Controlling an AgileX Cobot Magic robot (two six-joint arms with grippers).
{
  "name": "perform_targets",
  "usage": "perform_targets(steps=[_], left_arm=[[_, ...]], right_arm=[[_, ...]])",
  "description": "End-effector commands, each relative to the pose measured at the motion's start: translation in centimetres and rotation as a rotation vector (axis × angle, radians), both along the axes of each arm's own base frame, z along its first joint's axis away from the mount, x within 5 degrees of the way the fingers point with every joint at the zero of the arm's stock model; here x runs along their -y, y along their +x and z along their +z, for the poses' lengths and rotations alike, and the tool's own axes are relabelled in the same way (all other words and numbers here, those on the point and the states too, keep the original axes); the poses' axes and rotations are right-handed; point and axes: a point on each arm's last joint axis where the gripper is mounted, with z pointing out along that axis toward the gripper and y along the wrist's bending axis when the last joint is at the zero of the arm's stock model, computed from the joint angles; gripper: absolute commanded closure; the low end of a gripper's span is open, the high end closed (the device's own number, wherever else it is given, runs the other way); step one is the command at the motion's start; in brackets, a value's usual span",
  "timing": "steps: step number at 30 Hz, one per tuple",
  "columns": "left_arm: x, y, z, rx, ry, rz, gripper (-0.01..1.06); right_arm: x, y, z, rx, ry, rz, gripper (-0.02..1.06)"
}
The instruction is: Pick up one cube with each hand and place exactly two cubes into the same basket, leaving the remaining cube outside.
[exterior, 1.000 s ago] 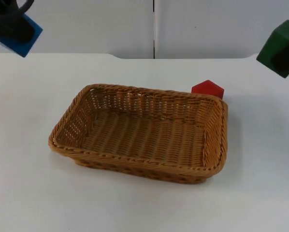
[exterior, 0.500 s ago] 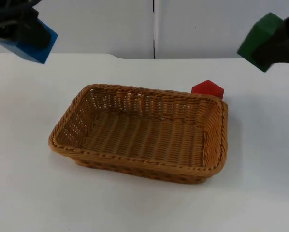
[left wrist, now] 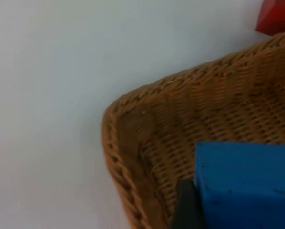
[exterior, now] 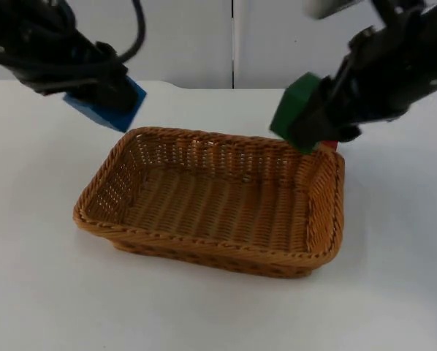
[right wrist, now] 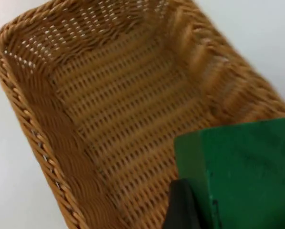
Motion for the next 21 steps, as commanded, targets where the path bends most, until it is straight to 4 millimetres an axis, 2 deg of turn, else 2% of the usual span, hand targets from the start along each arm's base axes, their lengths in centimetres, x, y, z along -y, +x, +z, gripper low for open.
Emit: perform_targets(steps=[1,5,7,11,17,21], left_arm=[[1.1,0.1,-0.6,0.005,-0.003,-0.005,1.05],[2.4,0.3,-2.3,-0.023,-0.002,-0.018,1.05],[2.7,0.4,-2.9,-0.035,-0.004,-0.016,1.05],[3.5,0.7,-5.2,-0.073,0.019,-0.022,1.05],[3.5,1.1,-7.2,-0.116,0.027,0.002,1.05],[3.5,1.3,-7.9,-0.121,0.024,0.030,1.05]], right_arm=[[-0.9,0.6,-0.8,-0.031,0.005,-0.002,1.05],[-1.2,1.1,-2.8,-0.076,-0.019,-0.006,1.05],[-1.2,1.2,-3.1,-0.080,-0.023,-0.008,1.05],[-1.3,1.5,-4.6,-0.096,-0.038,-0.019,1.05],[-1.4,2.0,-6.0,-0.096,-0.053,-0.037,1.05],[-1.5,2.2,-6.8,-0.090,-0.061,-0.049,1.05]])
